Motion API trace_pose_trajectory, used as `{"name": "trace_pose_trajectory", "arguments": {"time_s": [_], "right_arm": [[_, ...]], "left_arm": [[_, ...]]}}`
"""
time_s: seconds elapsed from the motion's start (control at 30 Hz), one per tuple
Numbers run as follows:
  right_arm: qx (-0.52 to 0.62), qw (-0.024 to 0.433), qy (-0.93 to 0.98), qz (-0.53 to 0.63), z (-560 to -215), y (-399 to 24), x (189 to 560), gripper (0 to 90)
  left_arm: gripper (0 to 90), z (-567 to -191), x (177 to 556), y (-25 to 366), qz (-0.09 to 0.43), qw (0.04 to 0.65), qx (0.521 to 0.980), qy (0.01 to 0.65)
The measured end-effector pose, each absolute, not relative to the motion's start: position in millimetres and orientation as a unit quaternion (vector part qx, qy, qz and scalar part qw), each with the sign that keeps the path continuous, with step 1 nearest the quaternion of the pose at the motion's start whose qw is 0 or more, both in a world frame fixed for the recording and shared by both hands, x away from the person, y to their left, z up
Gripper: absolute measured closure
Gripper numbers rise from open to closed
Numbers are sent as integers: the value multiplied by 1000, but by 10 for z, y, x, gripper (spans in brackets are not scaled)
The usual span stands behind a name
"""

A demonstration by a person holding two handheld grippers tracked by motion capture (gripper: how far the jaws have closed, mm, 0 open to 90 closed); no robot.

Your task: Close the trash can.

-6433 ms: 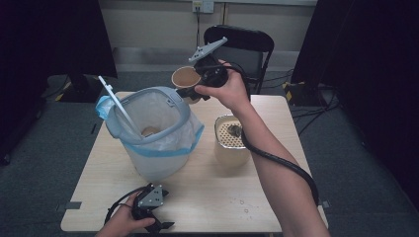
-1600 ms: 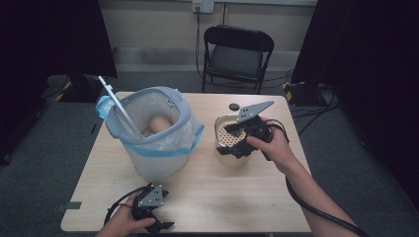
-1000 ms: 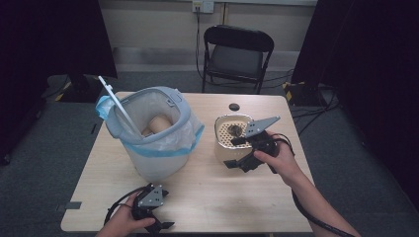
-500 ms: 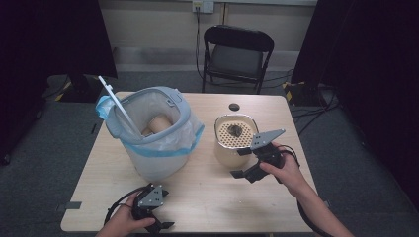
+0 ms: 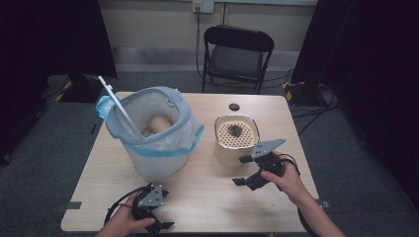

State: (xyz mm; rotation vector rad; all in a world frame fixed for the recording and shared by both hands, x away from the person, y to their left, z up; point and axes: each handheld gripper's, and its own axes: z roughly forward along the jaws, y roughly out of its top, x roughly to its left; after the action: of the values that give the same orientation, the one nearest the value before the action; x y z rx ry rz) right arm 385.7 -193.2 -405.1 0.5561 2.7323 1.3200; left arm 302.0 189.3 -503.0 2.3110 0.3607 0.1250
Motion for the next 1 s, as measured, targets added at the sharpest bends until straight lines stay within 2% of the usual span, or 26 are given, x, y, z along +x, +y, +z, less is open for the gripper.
{"name": "trace_pose_trajectory", "arguments": {"time_s": [0.7,1.0], "right_arm": [[203,29,897,392,-4612,-1992,3813,143],[213,52,897,385,-4836,-2044,3823,143]], "left_arm": [[0,-5032,3020,1892,49,390,908,142],[0,-5031,3020,1893,49,390,909,142]]}}
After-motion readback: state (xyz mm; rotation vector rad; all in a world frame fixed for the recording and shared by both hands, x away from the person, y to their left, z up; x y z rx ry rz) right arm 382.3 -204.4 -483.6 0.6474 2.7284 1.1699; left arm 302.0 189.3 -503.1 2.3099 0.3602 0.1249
